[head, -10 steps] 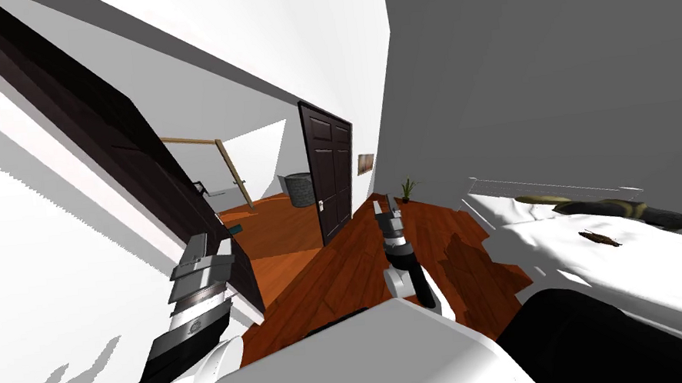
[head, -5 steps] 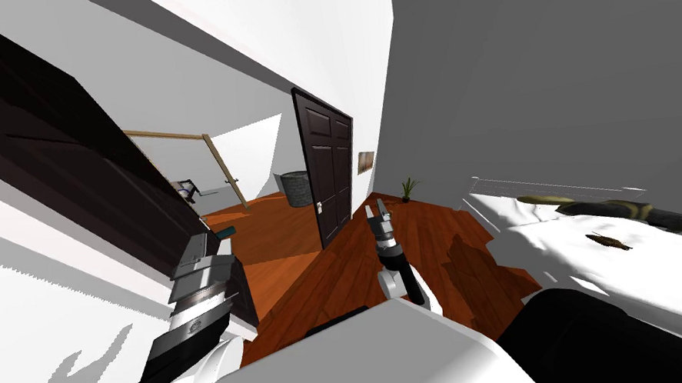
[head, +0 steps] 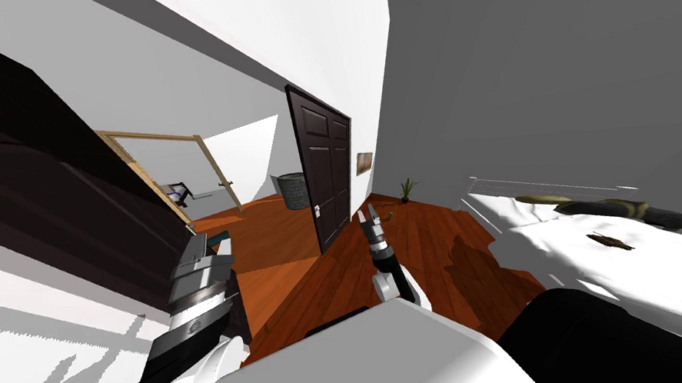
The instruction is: Push the door open
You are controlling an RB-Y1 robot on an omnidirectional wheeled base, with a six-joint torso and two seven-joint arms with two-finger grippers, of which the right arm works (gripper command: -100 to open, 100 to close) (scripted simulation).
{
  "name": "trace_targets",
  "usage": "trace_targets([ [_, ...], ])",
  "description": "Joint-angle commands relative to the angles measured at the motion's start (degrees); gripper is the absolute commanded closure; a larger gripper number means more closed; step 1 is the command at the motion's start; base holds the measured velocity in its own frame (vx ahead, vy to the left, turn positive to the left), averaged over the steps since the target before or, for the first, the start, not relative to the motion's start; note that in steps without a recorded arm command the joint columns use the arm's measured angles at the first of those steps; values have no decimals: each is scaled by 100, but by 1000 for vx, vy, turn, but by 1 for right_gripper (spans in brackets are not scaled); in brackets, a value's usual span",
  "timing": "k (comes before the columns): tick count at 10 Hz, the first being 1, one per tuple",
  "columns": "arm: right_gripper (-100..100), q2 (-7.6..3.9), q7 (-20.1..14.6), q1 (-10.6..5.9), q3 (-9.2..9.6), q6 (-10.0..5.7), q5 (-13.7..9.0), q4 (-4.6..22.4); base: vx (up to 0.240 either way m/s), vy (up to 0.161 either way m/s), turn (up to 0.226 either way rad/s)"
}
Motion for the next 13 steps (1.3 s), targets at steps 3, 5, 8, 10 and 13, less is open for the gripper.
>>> trace_targets([
  [3,-100,-67,-39,-162,234,-62,5,394,107,5,-34],
  [5,-100,-122,-71,-280,450,-123,12,734,134,0,-63],
  [8,-100,-177,-104,-400,669,-184,19,1080,109,-13,-33],
  [10,-100,-212,-127,-484,824,-228,23,1325,98,-17,-42],
  [13,-100,-265,-163,-612,1057,-293,30,1693,101,3,-38],
])
